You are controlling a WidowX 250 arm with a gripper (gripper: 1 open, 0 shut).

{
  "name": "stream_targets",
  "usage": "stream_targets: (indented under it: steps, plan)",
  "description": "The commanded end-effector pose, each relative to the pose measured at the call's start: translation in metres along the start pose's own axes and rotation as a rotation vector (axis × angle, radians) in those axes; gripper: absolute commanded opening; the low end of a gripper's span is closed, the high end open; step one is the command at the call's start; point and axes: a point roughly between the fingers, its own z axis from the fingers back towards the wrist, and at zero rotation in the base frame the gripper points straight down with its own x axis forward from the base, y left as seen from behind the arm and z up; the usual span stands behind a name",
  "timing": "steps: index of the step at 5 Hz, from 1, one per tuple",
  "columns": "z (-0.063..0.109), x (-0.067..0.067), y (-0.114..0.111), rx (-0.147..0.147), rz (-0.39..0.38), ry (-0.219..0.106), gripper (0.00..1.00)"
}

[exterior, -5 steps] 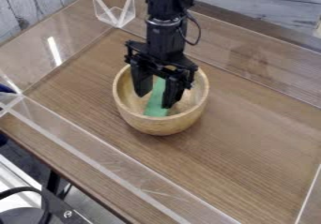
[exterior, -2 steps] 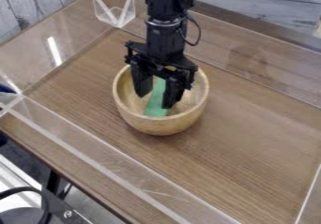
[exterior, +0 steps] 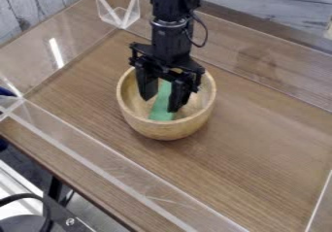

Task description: Remove the green block from inside the brown bowl and put it on the table

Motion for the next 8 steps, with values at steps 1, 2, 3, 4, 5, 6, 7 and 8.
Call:
stream_targets:
  steps: [1, 2, 3, 4, 5, 6, 7, 8]
  plan:
    - [0.014, 0.003, -0.001, 0.007, -0.005, -0.056, 1.0]
    - [0.013, 0.003, -0.002, 0.008, -0.006, -0.055, 1.0]
    - [0.011, 0.004, -0.002, 0.006, -0.004, -0.053, 0.0]
    - [0.004, 0.006, -0.001, 0.007, -0.001, -0.042, 1.0]
    - [-0.004, 0.008, 0.0, 0.009, 0.004, -0.033, 1.0]
    - [-0.011, 0.012, 0.002, 0.009, 0.009, -0.027, 1.0]
    - [-0.017, 0.015, 0.003, 0.008, 0.01, -0.021, 1.0]
    - [-0.023, 0.017, 0.004, 0.006, 0.01, -0.014, 0.0]
